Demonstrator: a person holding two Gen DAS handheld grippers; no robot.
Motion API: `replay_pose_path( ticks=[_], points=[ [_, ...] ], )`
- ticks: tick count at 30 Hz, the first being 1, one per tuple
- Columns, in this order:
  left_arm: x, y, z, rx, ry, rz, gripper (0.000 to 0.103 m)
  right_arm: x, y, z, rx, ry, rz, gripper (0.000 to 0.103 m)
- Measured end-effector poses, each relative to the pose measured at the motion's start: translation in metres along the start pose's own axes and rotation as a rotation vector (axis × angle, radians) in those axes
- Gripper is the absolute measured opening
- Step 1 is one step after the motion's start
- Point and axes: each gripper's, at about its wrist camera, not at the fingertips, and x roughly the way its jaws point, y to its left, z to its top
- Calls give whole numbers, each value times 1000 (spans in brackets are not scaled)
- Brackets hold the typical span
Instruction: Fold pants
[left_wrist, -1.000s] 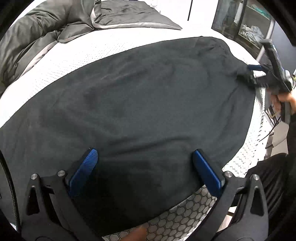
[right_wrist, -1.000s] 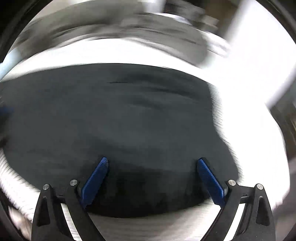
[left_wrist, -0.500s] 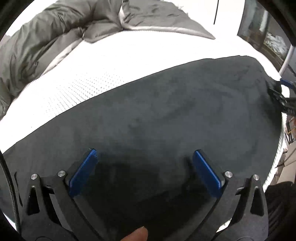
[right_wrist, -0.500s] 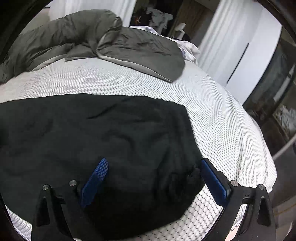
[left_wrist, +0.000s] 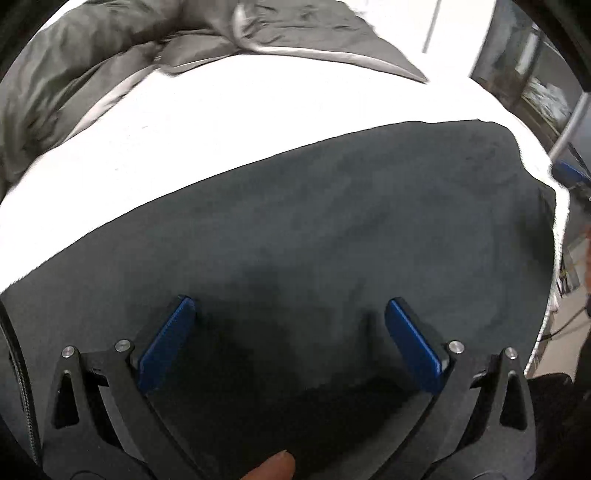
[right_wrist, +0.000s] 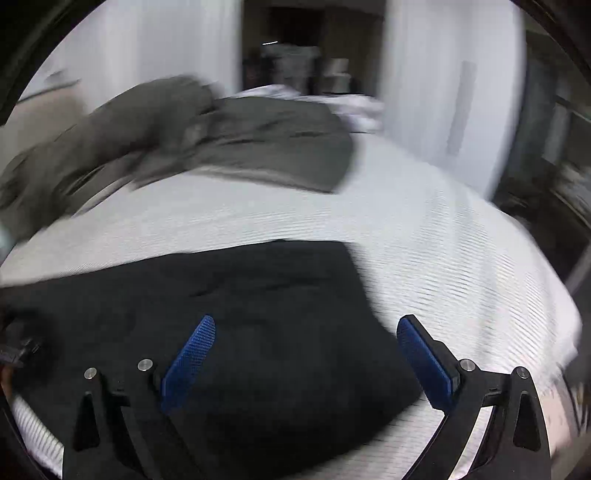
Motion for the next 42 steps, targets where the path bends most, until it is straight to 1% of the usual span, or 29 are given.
replay_pose_path(
  ticks=[1, 3, 5, 6, 7, 8, 10, 13, 14, 15, 16, 17, 19, 20, 22, 23, 24, 25, 26, 28, 30, 34, 35, 36, 38, 39, 40, 41, 42],
  points=[
    [3, -6, 2, 24, 1, 3, 102, 10, 17, 2, -51, 22, 31, 101],
    [13, -17, 8, 90, 32, 5, 102, 34, 64, 1, -170, 87, 94, 101],
    [26, -22, 10, 142, 63, 21, 103, 59, 97, -8, -283, 160, 143, 100],
    [30, -21, 8, 154, 75, 17, 103, 70, 107, -18, -327, 195, 125, 99],
    [31, -17, 6, 148, 72, -5, 103, 79, 107, -24, -345, 218, 92, 99],
    [29, -10, 3, 138, 66, -20, 103, 84, 101, -26, -343, 227, 63, 99],
    [25, 3, -1, 124, 64, -11, 103, 78, 64, -28, -283, 221, -33, 98],
    [20, 28, -8, 58, 66, -6, 103, 78, 0, -30, -117, 218, -210, 100],
    [19, 35, -10, 37, 61, -6, 103, 80, -17, -32, -52, 225, -246, 100],
    [19, 40, -9, 29, 60, -3, 103, 78, -29, -34, 12, 216, -200, 100],
    [18, 43, -9, 21, 57, 7, 103, 76, -32, -35, 38, 204, -175, 100],
    [16, 45, -9, 15, 56, 22, 103, 72, -30, -35, 32, 192, -189, 100],
    [13, 45, -5, 11, 54, 39, 103, 57, -20, -33, -24, 143, -263, 100],
    [11, 45, -3, 10, 52, 46, 103, 46, -11, -28, -50, 104, -281, 99],
    [8, 52, 5, 3, 29, 61, 103, 32, -7, -17, -49, 47, -240, 100],
    [4, 56, 9, -15, 4, 64, 103, 25, 3, -10, -35, 24, -181, 100],
    [3, 58, 14, -34, -8, 64, 103, 26, 7, -5, -29, 23, -130, 100],
    [3, 64, 19, -73, -18, 64, 103, 28, 18, 0, -31, 32, -66, 100],
    [4, 70, 21, -107, -19, 65, 103, 33, 32, 4, -44, 46, -22, 100],
    [14, 82, 25, -184, 4, 87, 103, 46, 58, 9, -85, 70, 14, 100],
    [27, 89, 25, -212, 44, 120, 102, 75, 89, 16, -151, 110, 45, 99],
    [32, 83, 26, -155, 28, 148, 103, 106, 143, 16, -297, 171, 86, 97],
    [32, 83, 26, -148, 27, 149, 103, 117, 151, 22, -313, 189, 61, 96],
    [33, 80, 26, -145, 23, 145, 103, 128, 146, 25, -311, 206, -6, 96],
    [32, 82, 23, -138, 19, 138, 103, 141, 116, 21, -269, 212, -170, 96],
    [31, 81, 21, -134, 19, 140, 103, 145, 96, 20, -248, 209, -294, 97],
    [31, 80, 19, -132, 19, 141, 103, 145, 81, 20, -222, 204, -362, 97],
    [30, 79, 14, -130, 18, 142, 103, 143, 63, 20, -185, 207, -408, 97],
    [28, 77, 13, -130, 17, 144, 103, 141, 56, 20, -163, 207, -404, 97]
  ],
)
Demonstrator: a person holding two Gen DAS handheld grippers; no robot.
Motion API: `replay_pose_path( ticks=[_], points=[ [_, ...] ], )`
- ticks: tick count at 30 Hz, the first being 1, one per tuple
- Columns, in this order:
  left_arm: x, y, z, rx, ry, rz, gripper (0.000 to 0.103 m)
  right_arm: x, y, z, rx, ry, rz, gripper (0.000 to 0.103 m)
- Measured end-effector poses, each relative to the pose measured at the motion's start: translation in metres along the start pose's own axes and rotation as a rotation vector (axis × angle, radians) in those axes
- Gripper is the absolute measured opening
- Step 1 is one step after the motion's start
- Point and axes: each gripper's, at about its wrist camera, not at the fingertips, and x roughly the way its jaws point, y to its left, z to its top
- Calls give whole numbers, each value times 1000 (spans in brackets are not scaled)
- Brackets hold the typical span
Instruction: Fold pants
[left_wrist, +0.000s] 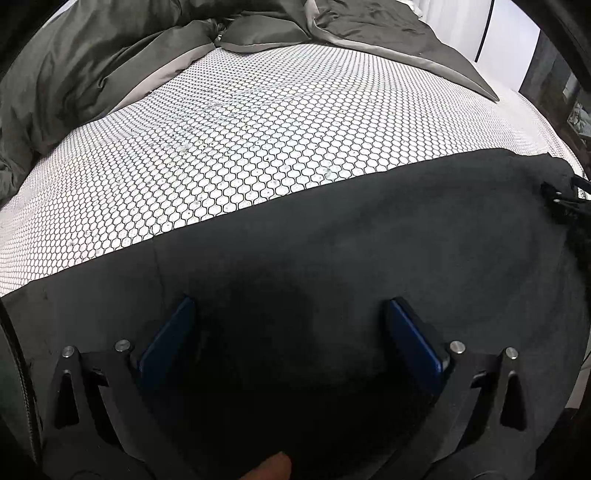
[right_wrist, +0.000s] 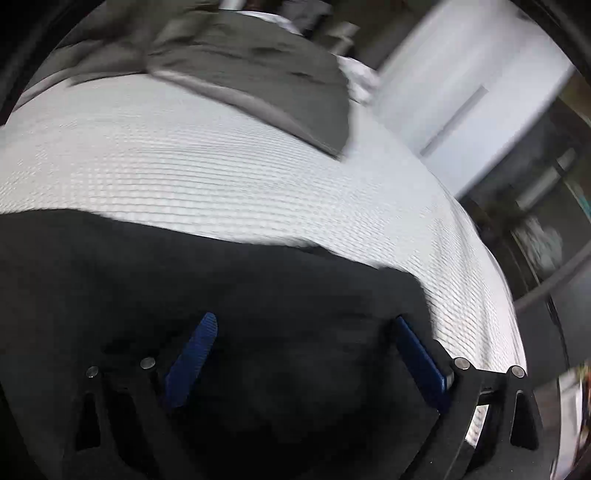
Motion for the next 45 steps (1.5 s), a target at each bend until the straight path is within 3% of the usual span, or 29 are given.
replay_pose_path(
  ticks=[3, 5, 7, 10, 14, 18, 20, 23, 26, 28, 31, 34, 37, 39, 41, 44, 45],
  points=[
    [-11, -3, -2, 3, -11, 22, 102, -9, -18, -7, 64, 1, 113, 97],
    [-30, -15, -8, 20, -45, -24, 102, -28, -24, -18, 70, -15, 191, 97],
    [-44, -29, -15, 36, -72, -69, 102, -57, -25, -36, 74, -54, 323, 97],
    [-57, -65, -34, 92, -88, -122, 102, -86, -8, -57, 27, -83, 511, 97],
    [-56, -117, -55, 198, -81, -163, 102, -114, 21, -89, -73, -110, 617, 97],
    [-51, -143, -68, 237, -77, -160, 102, -107, 36, -112, -142, -74, 532, 97],
    [-51, -149, -72, 242, -84, -166, 102, -104, 20, -117, -98, -70, 513, 97],
    [-51, -152, -75, 236, -89, -172, 102, -92, -14, -127, -4, -48, 372, 97],
    [-49, -152, -76, 228, -83, -175, 102, -85, -33, -128, 93, -40, 391, 97],
    [-50, -151, -75, 231, -85, -168, 102, -91, -35, -127, 99, -69, 380, 97],
    [-49, -148, -75, 237, -88, -171, 102, -88, -38, -131, 86, -35, 370, 97],
    [-47, -148, -74, 233, -80, -176, 102, -84, -78, -133, 228, -27, 458, 97],
    [-46, -151, -73, 233, -74, -163, 103, -90, -123, -152, 431, -41, 625, 97],
    [-46, -153, -73, 236, -77, -158, 103, -79, -140, -168, 538, 1, 728, 97],
    [-45, -154, -72, 232, -76, -160, 103, -61, -148, -179, 620, 58, 770, 97],
    [-45, -155, -71, 226, -76, -157, 103, -37, -156, -176, 736, 61, 817, 96],
    [-45, -155, -71, 226, -76, -157, 103, -32, -157, -172, 767, 40, 822, 92]
  ],
)
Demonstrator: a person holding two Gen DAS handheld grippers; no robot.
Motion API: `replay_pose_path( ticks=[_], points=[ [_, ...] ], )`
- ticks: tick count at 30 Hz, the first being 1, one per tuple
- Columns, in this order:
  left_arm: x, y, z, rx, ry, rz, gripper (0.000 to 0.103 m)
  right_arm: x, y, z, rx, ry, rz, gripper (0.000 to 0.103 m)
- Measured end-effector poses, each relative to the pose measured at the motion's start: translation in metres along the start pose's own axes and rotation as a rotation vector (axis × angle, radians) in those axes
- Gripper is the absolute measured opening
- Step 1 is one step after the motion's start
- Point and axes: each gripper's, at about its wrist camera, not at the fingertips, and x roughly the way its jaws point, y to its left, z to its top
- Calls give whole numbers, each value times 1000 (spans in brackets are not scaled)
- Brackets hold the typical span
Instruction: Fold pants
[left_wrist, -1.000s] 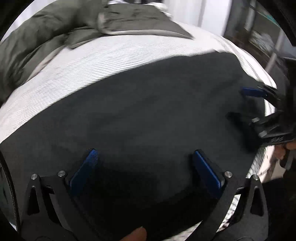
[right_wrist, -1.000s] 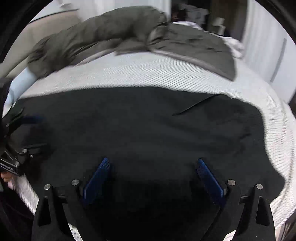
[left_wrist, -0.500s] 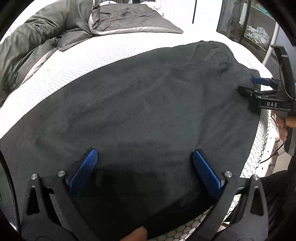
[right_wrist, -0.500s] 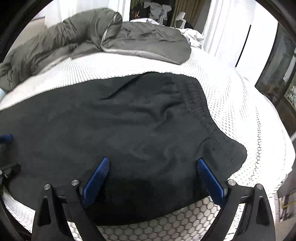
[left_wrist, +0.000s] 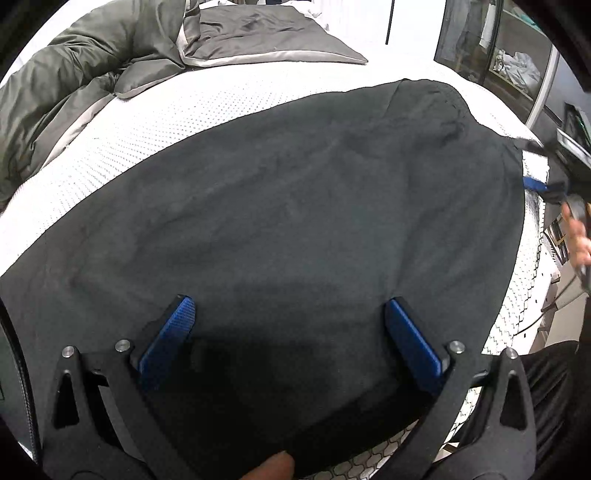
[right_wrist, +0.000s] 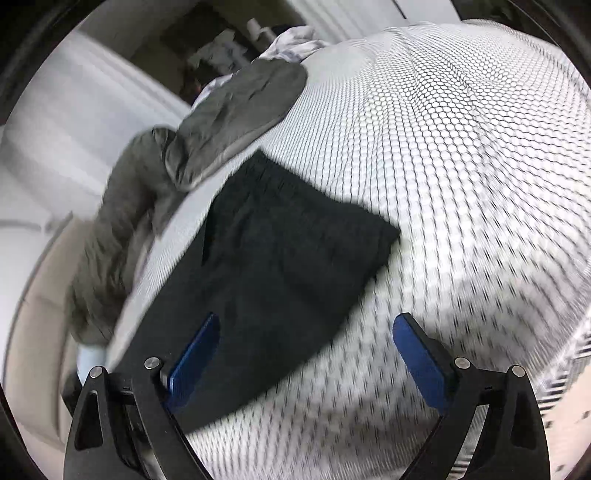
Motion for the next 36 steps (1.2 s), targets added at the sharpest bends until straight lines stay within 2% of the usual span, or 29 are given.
replay_pose_path(
  ticks=[1, 2, 4, 5, 7, 9, 11, 14, 19, 23, 26, 27, 28, 30, 31, 33, 36],
  points=[
    [0, 0, 0, -1, -1, -1, 103, 4, 0, 6, 21, -28, 11, 81],
    [0, 1, 0, -3, -2, -2, 103, 9, 0, 10, 37, -47, 27, 76],
    [-1, 3, 0, -8, -3, -14, 103, 26, 2, 21, 64, -64, 28, 42],
    [-2, 5, 0, -15, -6, -18, 103, 34, 6, 21, 56, -66, -1, 39],
    [-6, 11, -1, -25, -9, -16, 103, 39, 17, 24, 17, -84, -31, 25],
    [-14, 21, -2, -44, -26, 4, 102, 30, 37, 24, -37, -127, -28, 20],
    [-22, 34, -3, -68, -43, 26, 102, 20, 56, 28, -87, -170, -1, 19],
    [-36, 67, -9, -138, -64, 57, 102, 8, 106, 21, -202, -208, 46, 18],
    [-73, 138, -26, -278, -113, 137, 102, 22, 204, -5, -388, -163, 162, 18],
    [-104, 202, -49, -406, -156, 196, 102, 62, 296, -43, -547, -49, 286, 18],
    [-119, 246, -69, -521, -184, 227, 102, 101, 359, -94, -676, 108, 387, 19],
    [-121, 257, -76, -553, -186, 218, 102, 116, 374, -113, -711, 196, 417, 24],
    [-121, 265, -79, -574, -183, 206, 102, 129, 384, -130, -742, 286, 435, 32],
    [-121, 274, -87, -600, -171, 183, 102, 151, 392, -165, -839, 468, 428, 36],
    [-121, 273, -89, -597, -168, 169, 102, 154, 392, -178, -882, 515, 404, 39],
    [-120, 266, -86, -577, -166, 114, 102, 145, 384, -184, -912, 508, 398, 48],
    [-117, 244, -77, -533, -165, 13, 102, 128, 367, -167, -880, 466, 424, 59]
  ],
)
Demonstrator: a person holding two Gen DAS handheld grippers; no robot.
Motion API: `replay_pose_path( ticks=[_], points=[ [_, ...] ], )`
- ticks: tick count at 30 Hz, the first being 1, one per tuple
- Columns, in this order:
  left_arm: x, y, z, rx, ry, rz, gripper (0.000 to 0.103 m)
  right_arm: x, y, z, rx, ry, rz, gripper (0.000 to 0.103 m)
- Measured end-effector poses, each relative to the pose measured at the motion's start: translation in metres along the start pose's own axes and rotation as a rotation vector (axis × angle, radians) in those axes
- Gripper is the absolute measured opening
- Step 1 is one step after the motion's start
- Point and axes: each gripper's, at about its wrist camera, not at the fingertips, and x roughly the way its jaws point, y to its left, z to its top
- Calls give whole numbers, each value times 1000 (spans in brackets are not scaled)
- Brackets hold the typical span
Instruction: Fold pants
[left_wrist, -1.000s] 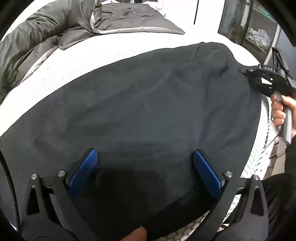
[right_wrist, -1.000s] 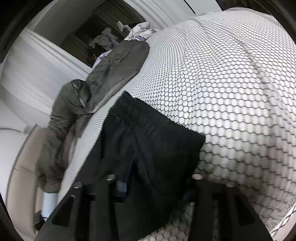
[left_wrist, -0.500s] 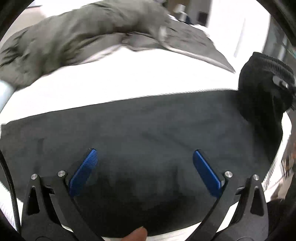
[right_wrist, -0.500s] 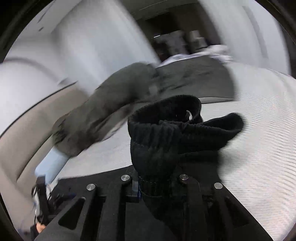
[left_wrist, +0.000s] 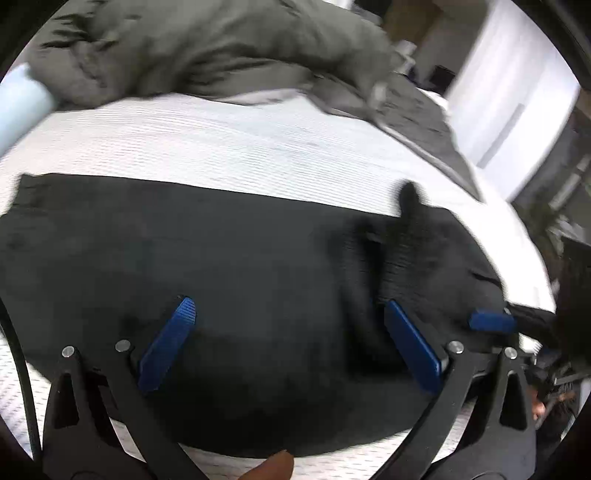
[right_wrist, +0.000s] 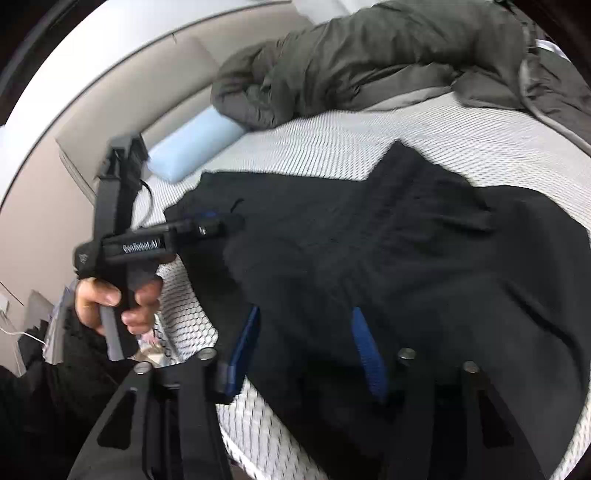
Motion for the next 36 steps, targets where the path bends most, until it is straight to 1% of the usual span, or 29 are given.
replay_pose_path(
  ticks=[1, 2, 4, 5, 6, 8, 9, 10, 12, 14, 17, 18, 19, 20, 21, 22, 24, 25, 26, 27, 29, 32, 33, 35, 36],
  points=[
    [1, -9, -1, 12, 2, -30, 102, -10, -4, -1, 9, -25, 0, 61],
    [6, -21, 1, 23, 4, -38, 102, -25, -11, -7, 22, -61, -4, 62],
    [11, -36, 0, 60, 16, -31, 102, -37, -23, -9, 43, -98, -32, 64],
    [16, -43, -2, 89, 35, -12, 102, -45, -32, -13, 66, -113, -73, 64],
    [22, -51, -4, 118, 56, 9, 102, -50, -38, -15, 85, -116, -96, 64],
    [37, -63, -12, 213, 125, 79, 102, -49, -51, -17, 128, -104, -137, 64],
    [42, -64, -19, 268, 160, 131, 102, -50, -59, -20, 149, -94, -161, 64],
    [45, -65, -25, 318, 182, 158, 103, -51, -65, -22, 162, -87, -181, 64],
    [44, -62, -32, 367, 193, 150, 103, -55, -73, -26, 180, -76, -211, 64],
    [35, -56, -32, 361, 180, 116, 102, -61, -79, -30, 187, -74, -230, 64],
    [13, -45, -22, 273, 107, 5, 102, -66, -86, -32, 200, -80, -247, 64],
    [8, -43, -16, 219, 75, -55, 102, -67, -89, -34, 202, -76, -249, 64],
    [7, -43, -13, 188, 70, -102, 102, -68, -91, -36, 200, -71, -252, 64],
    [9, -46, -12, 168, 82, -159, 102, -69, -91, -36, 195, -68, -262, 64],
    [13, -50, -9, 176, 97, -182, 101, -71, -92, -38, 191, -65, -264, 64],
    [17, -54, -11, 197, 110, -173, 97, -73, -93, -39, 188, -64, -255, 64],
    [28, -64, -18, 249, 139, -119, 82, -74, -94, -44, 184, -60, -244, 64],
    [34, -66, -21, 256, 163, -120, 66, -74, -94, -45, 180, -54, -238, 66],
    [42, -68, -26, 262, 203, -113, 64, -74, -94, -48, 176, -45, -226, 67],
    [45, -72, -30, 275, 213, -96, 62, -73, -96, -51, 176, -38, -212, 67],
    [46, -70, -32, 292, 201, -107, 59, -72, -98, -54, 185, -36, -192, 67],
    [47, -63, -31, 260, 204, -133, 54, -71, -106, -54, 235, -37, -151, 67],
    [47, -60, -30, 246, 206, -141, 54, -71, -109, -53, 249, -35, -139, 67],
    [46, -54, -27, 226, 203, -145, 51, -72, -109, -53, 250, -36, -148, 68],
    [43, -52, -26, 224, 195, -127, 50, -73, -109, -53, 248, -33, -156, 68]
  ],
)
